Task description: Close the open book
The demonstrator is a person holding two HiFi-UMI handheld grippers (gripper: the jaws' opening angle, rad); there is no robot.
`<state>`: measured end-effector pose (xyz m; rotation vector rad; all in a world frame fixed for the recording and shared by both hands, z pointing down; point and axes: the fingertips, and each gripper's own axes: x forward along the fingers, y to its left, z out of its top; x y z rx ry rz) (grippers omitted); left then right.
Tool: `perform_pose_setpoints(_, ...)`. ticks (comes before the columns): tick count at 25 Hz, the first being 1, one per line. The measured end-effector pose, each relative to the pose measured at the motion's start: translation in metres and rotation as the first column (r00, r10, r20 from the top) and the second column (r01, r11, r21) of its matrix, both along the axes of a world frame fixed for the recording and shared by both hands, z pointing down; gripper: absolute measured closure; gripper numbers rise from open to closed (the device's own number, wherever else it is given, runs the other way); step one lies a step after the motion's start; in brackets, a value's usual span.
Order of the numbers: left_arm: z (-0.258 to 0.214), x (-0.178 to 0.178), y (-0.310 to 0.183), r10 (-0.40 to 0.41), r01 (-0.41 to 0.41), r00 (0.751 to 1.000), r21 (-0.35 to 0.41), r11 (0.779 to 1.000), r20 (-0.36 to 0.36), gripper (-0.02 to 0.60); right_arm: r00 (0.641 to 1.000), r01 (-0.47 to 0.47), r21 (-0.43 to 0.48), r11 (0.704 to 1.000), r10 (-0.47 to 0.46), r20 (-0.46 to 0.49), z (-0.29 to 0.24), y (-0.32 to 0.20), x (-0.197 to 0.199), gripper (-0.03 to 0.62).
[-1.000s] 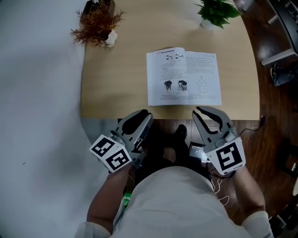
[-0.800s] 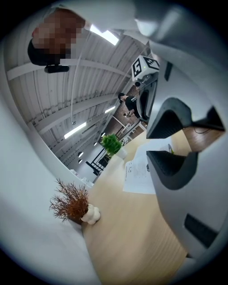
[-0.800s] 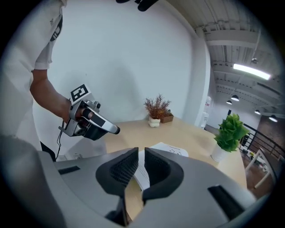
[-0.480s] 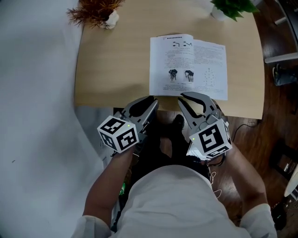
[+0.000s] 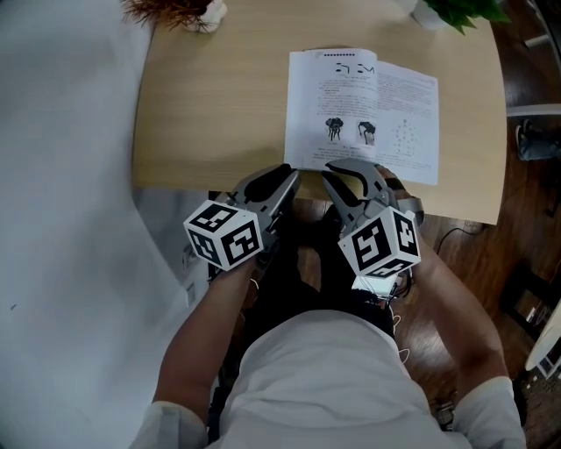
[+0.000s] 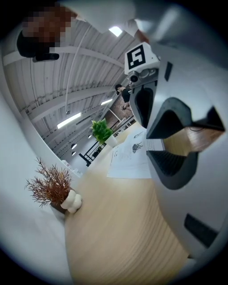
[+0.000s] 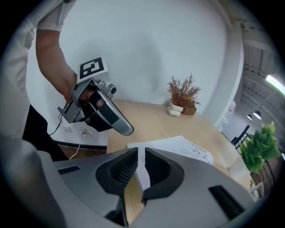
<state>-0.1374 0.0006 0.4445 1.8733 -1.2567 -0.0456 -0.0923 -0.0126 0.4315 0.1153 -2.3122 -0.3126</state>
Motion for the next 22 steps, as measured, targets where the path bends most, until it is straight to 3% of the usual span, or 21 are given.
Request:
perform_pose_setpoints(3,0.005,-0.004,0.002,-0.01,0.01,1.0,-0.009,1.0,-0.007,0.525,0.996,0.073,0.02,0.997,-0.071,-0.055,0.014,0.008,-0.01,0.537)
perform_pose_setpoints(8,0.011,-0.008,0.005,-0.024,0.024,1.0,-0.017,1.0,-0.02,0.525,0.978,0.157,0.052,0.986,-0.147,-0.15,0.035,0.014,-0.019,0.534)
perform_pose_setpoints(13,0.015,-0.011,0.006,-0.031,0.031,0.999,-0.024,0.999,-0.032,0.523,0.96,0.184,0.082,0.98,-0.161,-0.229,0.051,0.01,-0.021,0.534)
perform_pose_setpoints(22,0.02,-0.012,0.006,-0.032,0.031,0.998,-0.028,0.999,-0.052,0.523,0.951,0.188,0.098,0.977,-0.156,-0.266,0.058,0.007,-0.024,0.534)
